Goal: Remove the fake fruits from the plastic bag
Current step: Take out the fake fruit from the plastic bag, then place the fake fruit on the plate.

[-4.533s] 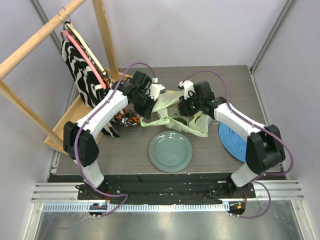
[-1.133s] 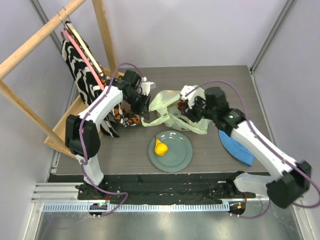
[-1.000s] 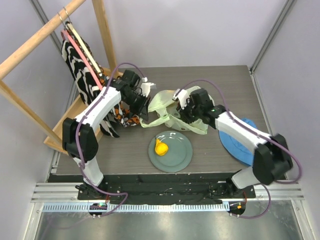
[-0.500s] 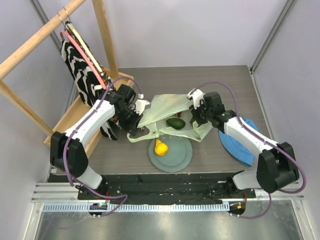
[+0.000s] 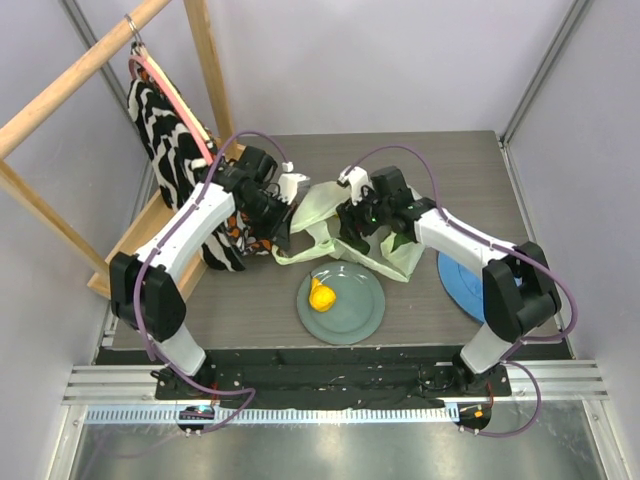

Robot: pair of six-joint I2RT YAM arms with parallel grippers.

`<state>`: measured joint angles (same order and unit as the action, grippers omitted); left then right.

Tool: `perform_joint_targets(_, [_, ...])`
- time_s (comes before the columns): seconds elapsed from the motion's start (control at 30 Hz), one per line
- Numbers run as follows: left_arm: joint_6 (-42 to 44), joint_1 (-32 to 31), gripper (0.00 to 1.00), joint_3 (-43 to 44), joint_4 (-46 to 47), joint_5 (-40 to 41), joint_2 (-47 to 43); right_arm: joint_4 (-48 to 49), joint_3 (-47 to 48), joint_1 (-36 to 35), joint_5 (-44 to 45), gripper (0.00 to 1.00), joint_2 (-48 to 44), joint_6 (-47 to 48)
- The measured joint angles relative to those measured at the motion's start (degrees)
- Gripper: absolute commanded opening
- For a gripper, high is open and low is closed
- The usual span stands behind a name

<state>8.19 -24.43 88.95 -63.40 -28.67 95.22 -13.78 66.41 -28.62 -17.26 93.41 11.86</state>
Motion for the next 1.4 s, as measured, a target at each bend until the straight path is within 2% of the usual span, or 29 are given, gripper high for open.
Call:
perform_joint_targets(0.13, [-0.4,0.0,0.00,-0.3,0.0,-1.4,0.1,-2.1,0.2,-1.3,-1.1,0.84,0.0,1.9])
perform_joint_targets(0.4, [-0.8,0.0,0.00,-3.0,0.3,-2.6,0.1,-2.6,-2.6,-5.2,3.8,0.86,3.5,7.1])
perform_joint_targets(0.47, [-0.8,0.0,0.00,-3.0,0.4,-2.6,0.1,-1.8,-2.0,-5.8,5.6,0.80,6.1,8.0])
perform_joint_targets(0.5, [-0.8,0.0,0.00,-3.0,0.4,-2.6,0.1,-1.8,-1.5,-5.9,6.4,0.74,7.6,8.5])
perform_joint_targets(0.53, [-0.8,0.0,0.00,-3.0,0.4,-2.7,0.1,-1.8,-0.9,-5.9,7.2,0.57,8.9,9.0])
perform_joint_targets(0.63, [-0.8,0.0,0.00,-3.0,0.6,-2.7,0.1,-1.8,0.3,-5.7,9.1,0.34,10.2,10.8])
perform_joint_targets(0.7, [-0.8,0.0,0.00,-3.0,0.6,-2.6,0.1,-2.3,0.9,-5.4,10.2,0.29,10.1,11.9])
perform_joint_targets(0.83, [-0.8,0.0,0.00,-3.0,0.9,-2.6,0.1,-5.6,1.7,-4.7,11.8,0.28,6.2,13.1])
perform_joint_targets(0.97, [-1.1,0.0,0.00,-2.7,1.1,-2.7,0.6,-10.4,3.4,-4.2,10.3,0.28,-6.3,13.3])
perform_joint_targets(1.17, [-2.4,0.0,0.00,0.5,1.3,-2.7,3.6,-15.7,5.2,-5.3,-0.1,0.29,-23.9,13.7])
perform_joint_targets(1.27, [-3.6,0.0,0.00,4.3,1.6,-2.2,6.2,-18.9,2.6,-8.9,-5.1,0.27,-26.7,15.7])
perform_joint_targets(1.4, [-6.8,-0.3,0.00,9.6,3.9,2.9,11.0,-20.8,-3.2,-11.5,-9.1,0.27,-23.4,18.9])
